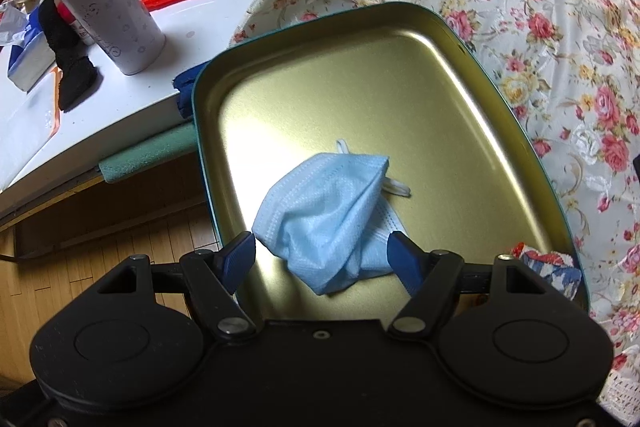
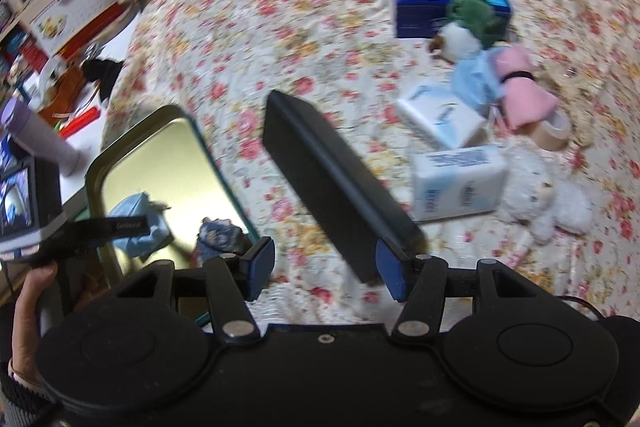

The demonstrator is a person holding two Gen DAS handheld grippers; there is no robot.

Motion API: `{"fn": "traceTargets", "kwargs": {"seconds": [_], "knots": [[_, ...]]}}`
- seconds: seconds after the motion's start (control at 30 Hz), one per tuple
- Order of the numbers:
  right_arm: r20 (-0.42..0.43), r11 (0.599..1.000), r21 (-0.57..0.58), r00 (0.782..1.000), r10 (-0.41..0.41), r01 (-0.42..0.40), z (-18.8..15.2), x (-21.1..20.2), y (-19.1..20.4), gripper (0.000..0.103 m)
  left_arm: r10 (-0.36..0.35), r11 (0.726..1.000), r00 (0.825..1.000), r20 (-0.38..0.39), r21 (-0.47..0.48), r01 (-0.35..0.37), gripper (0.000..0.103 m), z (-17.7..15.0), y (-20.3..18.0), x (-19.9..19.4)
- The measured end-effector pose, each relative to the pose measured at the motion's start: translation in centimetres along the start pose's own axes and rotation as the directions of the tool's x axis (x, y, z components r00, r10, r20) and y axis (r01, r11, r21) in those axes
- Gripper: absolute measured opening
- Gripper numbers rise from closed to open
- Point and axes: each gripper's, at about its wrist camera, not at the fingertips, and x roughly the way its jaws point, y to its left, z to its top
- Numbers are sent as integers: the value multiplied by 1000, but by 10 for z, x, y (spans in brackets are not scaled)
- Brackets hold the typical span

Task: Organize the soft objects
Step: 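Move the left tool to the white tissue pack while the right tool approaches the white plush bear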

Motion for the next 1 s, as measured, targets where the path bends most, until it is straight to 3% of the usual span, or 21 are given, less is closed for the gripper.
{"fn": "traceTargets", "kwargs": {"seconds": [0.3, 0.47, 1.0], "knots": [[27, 994, 99, 998, -49, 47, -4, -10, -53, 56, -2, 999, 999, -38, 41, 4, 69, -8, -10, 6], [38, 985, 157, 997, -74, 67, -8, -14, -84, 57, -1, 998, 1000, -16, 66, 2, 69, -13, -16, -4], [38, 932, 324, 982, -183, 161, -9, -18, -176, 59, -86, 988, 994, 65, 135, 77, 69, -20, -49, -63]]}}
